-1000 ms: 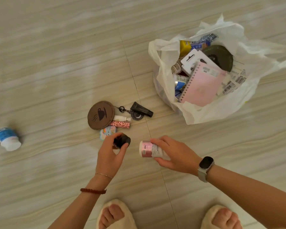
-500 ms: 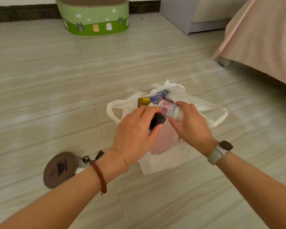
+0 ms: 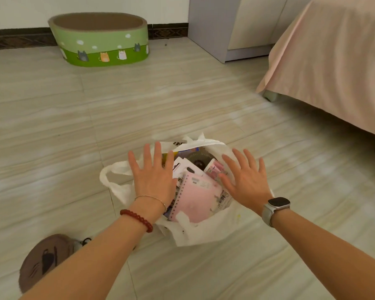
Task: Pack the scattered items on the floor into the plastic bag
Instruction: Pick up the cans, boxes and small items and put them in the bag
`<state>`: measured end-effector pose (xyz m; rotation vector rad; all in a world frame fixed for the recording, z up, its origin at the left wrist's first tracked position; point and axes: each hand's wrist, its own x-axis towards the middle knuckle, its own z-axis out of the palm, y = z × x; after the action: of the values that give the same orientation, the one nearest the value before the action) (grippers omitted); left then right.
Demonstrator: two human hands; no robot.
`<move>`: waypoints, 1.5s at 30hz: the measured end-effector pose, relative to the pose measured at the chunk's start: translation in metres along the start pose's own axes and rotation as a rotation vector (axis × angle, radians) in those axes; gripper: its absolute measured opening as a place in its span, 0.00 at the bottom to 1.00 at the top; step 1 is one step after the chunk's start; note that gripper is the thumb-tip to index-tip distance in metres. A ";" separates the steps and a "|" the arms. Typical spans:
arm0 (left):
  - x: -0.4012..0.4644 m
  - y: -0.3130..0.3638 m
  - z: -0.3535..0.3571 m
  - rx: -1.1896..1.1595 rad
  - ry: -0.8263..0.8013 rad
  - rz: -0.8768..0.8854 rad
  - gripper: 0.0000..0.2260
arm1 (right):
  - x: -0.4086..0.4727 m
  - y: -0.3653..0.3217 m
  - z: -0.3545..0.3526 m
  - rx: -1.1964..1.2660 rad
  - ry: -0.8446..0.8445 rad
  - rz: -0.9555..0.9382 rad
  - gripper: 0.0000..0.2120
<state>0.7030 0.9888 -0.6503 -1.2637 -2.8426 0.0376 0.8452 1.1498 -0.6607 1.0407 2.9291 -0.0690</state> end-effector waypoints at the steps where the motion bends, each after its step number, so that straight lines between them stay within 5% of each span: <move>1: 0.002 -0.006 0.001 -0.018 -0.030 -0.050 0.30 | -0.001 0.004 0.001 0.055 -0.003 0.083 0.30; 6: 0.013 -0.029 0.004 -0.062 -0.227 -0.249 0.33 | -0.002 0.017 0.005 0.386 -0.142 0.487 0.24; 10: 0.011 -0.037 0.003 -0.271 -0.128 -0.182 0.19 | -0.003 0.010 -0.008 0.361 0.144 0.441 0.15; 15: 0.021 -0.046 -0.021 -0.498 0.243 -0.289 0.18 | 0.011 -0.002 -0.041 0.360 0.591 0.280 0.09; 19: 0.017 -0.050 -0.019 -0.389 0.122 -0.219 0.16 | 0.015 -0.025 -0.027 -0.019 0.525 0.149 0.10; 24: 0.003 -0.074 -0.032 -0.469 0.141 -0.107 0.16 | 0.008 -0.087 -0.031 0.029 0.532 -0.293 0.14; 27: -0.028 -0.113 -0.041 -0.573 0.250 -0.109 0.18 | -0.003 -0.136 -0.047 0.371 0.583 -0.620 0.15; 30: -0.079 -0.165 -0.024 -0.615 0.276 -0.263 0.13 | -0.030 -0.189 -0.064 0.705 0.607 -0.915 0.14; 34: -0.163 -0.215 0.041 -0.634 0.147 -0.571 0.12 | -0.079 -0.255 -0.023 0.663 0.413 -1.200 0.12; 37: -0.212 -0.220 0.087 -0.638 0.062 -0.689 0.13 | -0.098 -0.281 0.042 0.435 0.041 -1.035 0.17; 40: -0.226 -0.208 0.112 -0.674 -0.035 -0.749 0.20 | -0.086 -0.286 0.089 0.219 -0.308 -0.571 0.20; 43: -0.214 -0.203 0.123 -0.624 -0.140 -0.722 0.31 | -0.072 -0.276 0.116 0.105 -0.291 -0.240 0.19; 45: -0.200 -0.204 0.128 -0.563 -0.215 -0.693 0.35 | -0.071 -0.267 0.127 0.022 -0.321 -0.207 0.18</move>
<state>0.6809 0.7021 -0.7752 -0.2203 -3.4374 -0.7180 0.7336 0.8918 -0.7762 0.6517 2.7324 -0.2482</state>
